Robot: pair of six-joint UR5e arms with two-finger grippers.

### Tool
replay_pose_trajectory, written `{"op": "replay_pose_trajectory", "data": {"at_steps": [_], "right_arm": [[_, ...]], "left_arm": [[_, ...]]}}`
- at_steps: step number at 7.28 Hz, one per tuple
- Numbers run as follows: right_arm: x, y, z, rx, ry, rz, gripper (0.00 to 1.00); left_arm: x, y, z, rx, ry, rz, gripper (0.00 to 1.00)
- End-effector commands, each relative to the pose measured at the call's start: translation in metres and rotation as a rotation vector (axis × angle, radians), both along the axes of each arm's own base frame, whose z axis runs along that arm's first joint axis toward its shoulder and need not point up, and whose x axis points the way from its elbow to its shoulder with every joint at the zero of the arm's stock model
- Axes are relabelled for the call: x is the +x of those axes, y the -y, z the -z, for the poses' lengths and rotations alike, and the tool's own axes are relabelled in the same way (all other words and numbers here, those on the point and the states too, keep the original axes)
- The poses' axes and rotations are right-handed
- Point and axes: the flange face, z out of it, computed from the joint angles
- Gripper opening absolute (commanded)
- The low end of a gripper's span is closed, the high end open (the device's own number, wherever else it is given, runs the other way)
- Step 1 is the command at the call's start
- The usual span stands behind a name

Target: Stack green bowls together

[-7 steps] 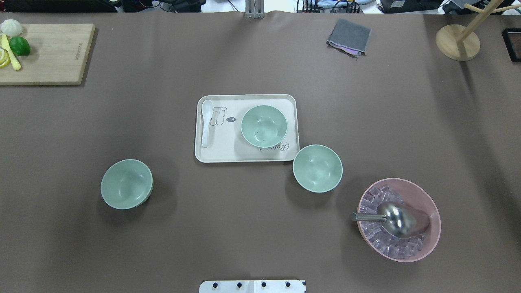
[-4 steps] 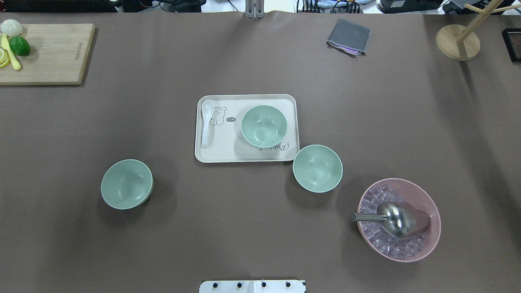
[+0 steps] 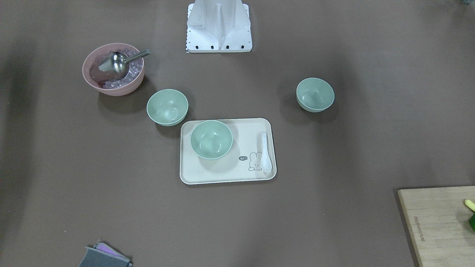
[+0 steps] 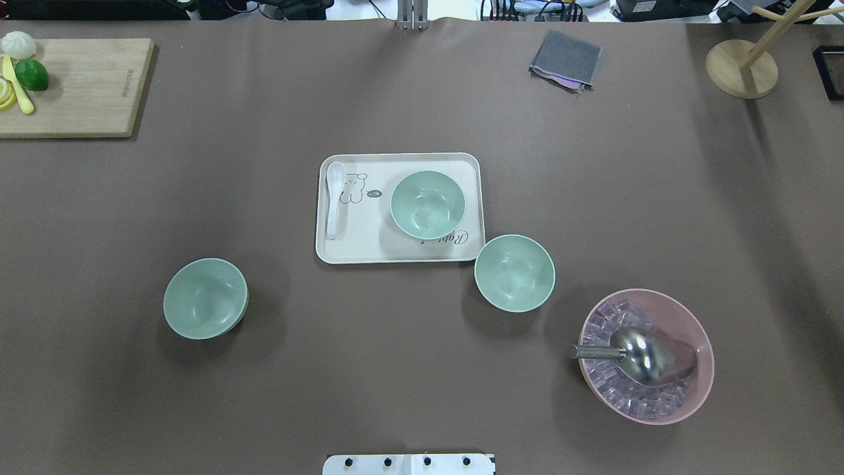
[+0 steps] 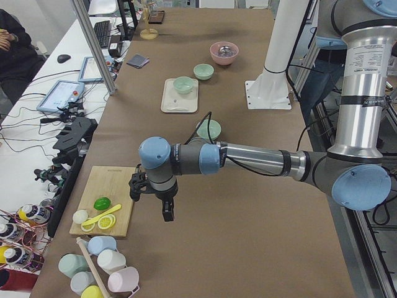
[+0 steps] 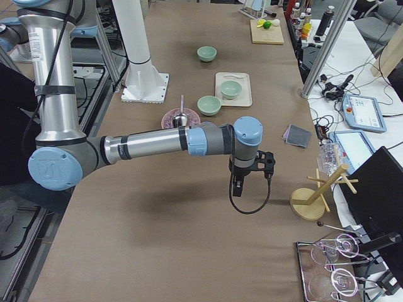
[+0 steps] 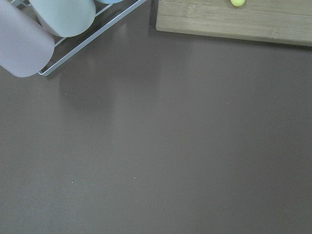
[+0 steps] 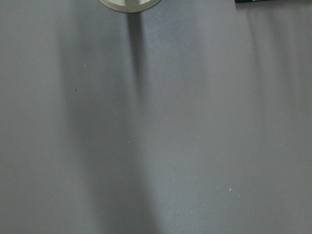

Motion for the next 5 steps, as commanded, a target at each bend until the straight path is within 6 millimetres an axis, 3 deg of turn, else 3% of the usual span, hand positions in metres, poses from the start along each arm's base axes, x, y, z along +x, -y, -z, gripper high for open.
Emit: {"op": "replay_pose_trajectory", "data": {"at_steps": [1,5], "right_arm": [[-0.0002,0.0008,0.0009,-0.001,0.005,-0.001,1.00],[-0.0005,-0.0006,0.0004,-0.002,0.010,0.000,1.00]], "left_arm": [[0.0002,0.0023,0.0014,0.000,0.004,0.002,0.99],[0.0003,0.0042,0.0071,0.013,0.001,0.003,0.99]]}}
